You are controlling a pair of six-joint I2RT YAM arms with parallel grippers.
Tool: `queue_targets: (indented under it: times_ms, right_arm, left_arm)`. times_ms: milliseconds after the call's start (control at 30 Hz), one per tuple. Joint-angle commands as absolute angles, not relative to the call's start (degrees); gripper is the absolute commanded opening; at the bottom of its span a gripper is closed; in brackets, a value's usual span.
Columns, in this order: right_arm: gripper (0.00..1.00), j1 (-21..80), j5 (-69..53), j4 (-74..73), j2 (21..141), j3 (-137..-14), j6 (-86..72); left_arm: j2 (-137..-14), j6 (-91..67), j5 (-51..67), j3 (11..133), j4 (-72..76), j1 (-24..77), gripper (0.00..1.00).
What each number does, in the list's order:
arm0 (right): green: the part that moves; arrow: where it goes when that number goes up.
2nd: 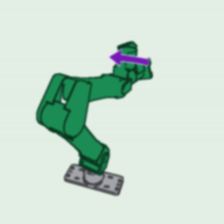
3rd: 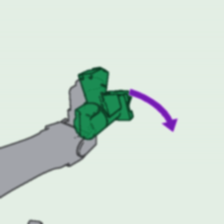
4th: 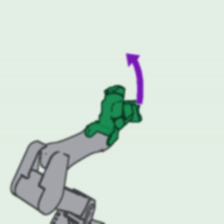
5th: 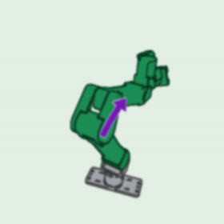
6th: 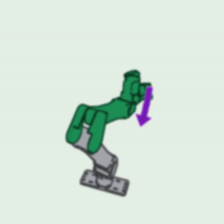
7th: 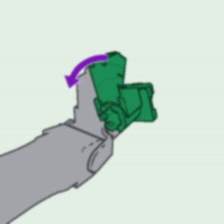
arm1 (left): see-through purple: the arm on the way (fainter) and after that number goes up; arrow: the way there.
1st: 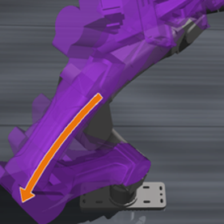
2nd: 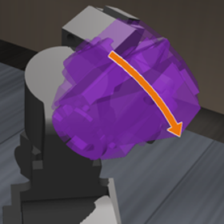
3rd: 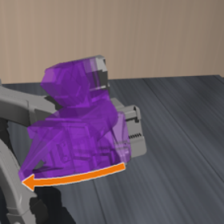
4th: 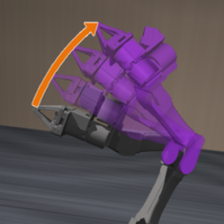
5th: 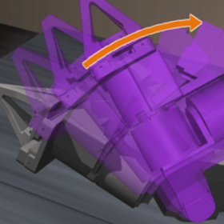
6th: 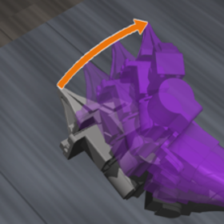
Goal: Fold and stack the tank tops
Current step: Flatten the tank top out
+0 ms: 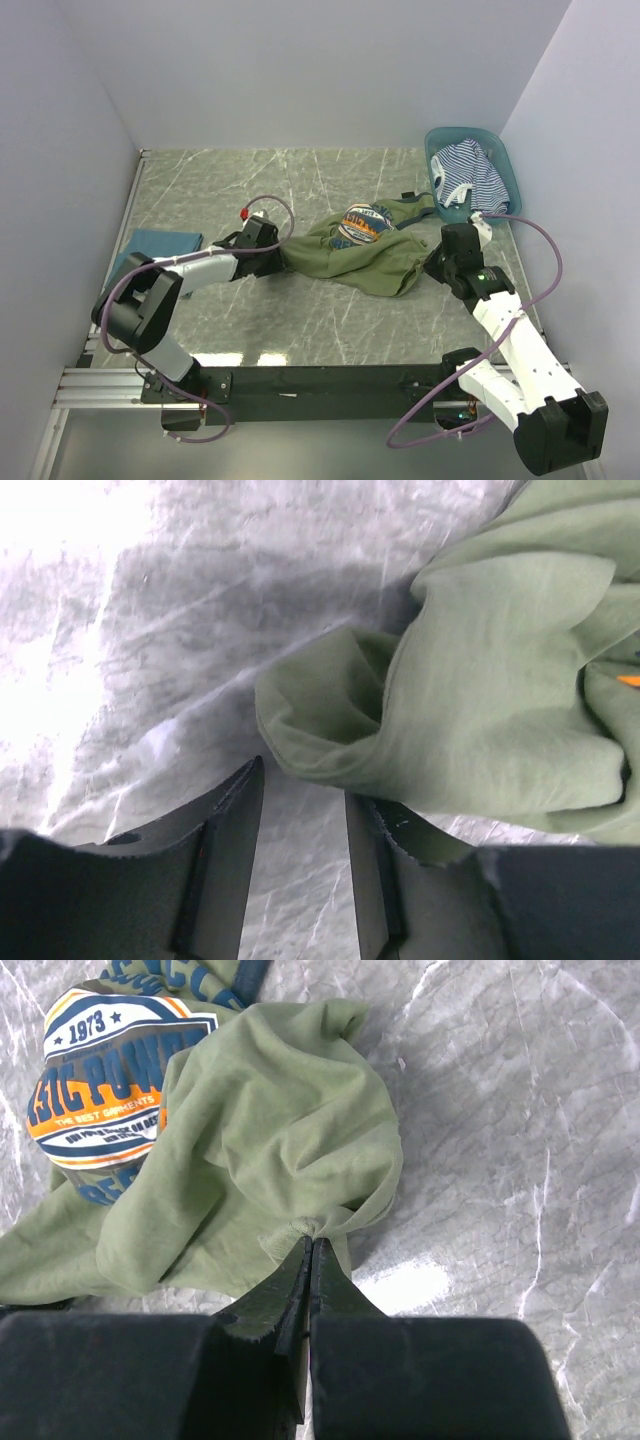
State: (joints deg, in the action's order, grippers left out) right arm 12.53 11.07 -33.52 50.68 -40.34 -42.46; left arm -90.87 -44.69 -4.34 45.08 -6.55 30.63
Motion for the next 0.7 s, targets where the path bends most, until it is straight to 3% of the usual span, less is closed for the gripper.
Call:
queue_targets:
  times_ms: [0, 533, 667]
  right_arm:
    - [0.00, 12.1, 12.0, -33.7, 49.6, -42.9, -41.6]
    - [0.00, 12.0, 10.9, -33.9, 49.3, -43.9, -40.9]
    - [0.00, 12.0, 9.9, -34.5, 49.2, -45.5, -40.2]
  left_arm:
    - [-92.9, -44.0, -4.3, 46.8, -6.0, 30.9, 0.45]
    - [-98.9, -43.2, -6.9, 51.2, -8.2, 31.6, 0.26]
    - [-98.5, -42.6, -8.4, 52.4, -10.0, 31.6, 0.06]
